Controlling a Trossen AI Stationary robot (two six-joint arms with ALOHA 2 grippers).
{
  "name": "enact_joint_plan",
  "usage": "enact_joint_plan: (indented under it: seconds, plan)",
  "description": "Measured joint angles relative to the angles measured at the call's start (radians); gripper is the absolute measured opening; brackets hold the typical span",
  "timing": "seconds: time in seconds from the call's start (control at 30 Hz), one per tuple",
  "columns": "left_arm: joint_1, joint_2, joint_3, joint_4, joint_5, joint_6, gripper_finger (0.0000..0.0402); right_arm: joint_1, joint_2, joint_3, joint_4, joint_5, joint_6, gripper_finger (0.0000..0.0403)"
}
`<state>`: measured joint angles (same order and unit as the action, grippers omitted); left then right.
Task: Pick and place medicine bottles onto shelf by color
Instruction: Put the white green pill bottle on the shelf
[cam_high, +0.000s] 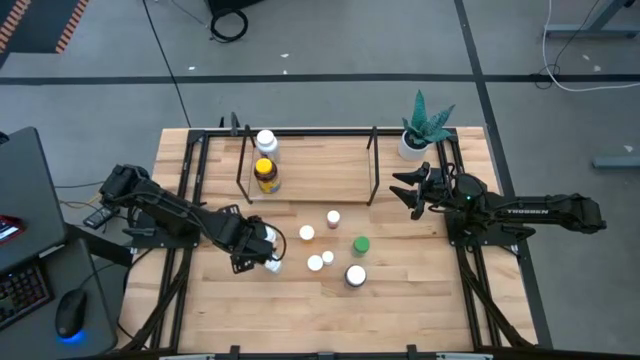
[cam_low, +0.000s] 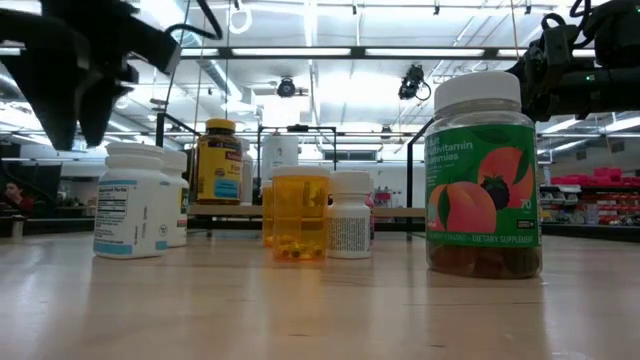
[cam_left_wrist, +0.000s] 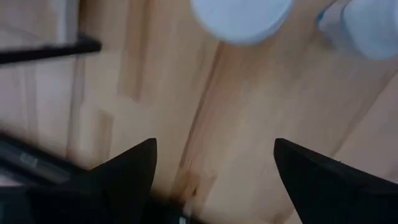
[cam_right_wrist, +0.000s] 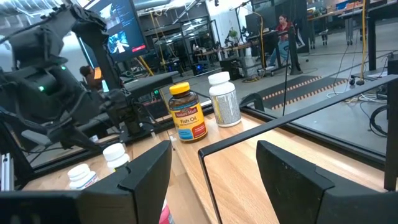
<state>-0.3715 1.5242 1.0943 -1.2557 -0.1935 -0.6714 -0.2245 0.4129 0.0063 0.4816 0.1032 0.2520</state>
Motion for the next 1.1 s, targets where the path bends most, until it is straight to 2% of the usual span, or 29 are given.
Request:
enact_joint_plan:
  seconds: [0.17, 0.47, 0.93, 1.1]
  plan:
    - [0.055, -0.023, -0.068, 0.092, 0.007, 0.08, 0.0327, 0.0, 0.0, 0.0, 0.0, 0.0, 0.0, 0.0243]
    - [0.149, -0.157, -0.22, 0.309, 0.022, 0.137, 0.0327, 0.0, 0.0, 0.0, 0.0, 0.0, 0.0, 0.0243]
    - [0.153, -0.155, -0.229, 0.53, 0.038, 0.168, 0.0327, 0.0, 0.0, 0.0, 0.004, 0.0, 0.0, 0.0243]
    - [0.153, -0.109, -0.229, 0.534, 0.048, 0.194, 0.0327, 0.0, 0.0, 0.0, 0.003, 0.0, 0.0, 0.0243]
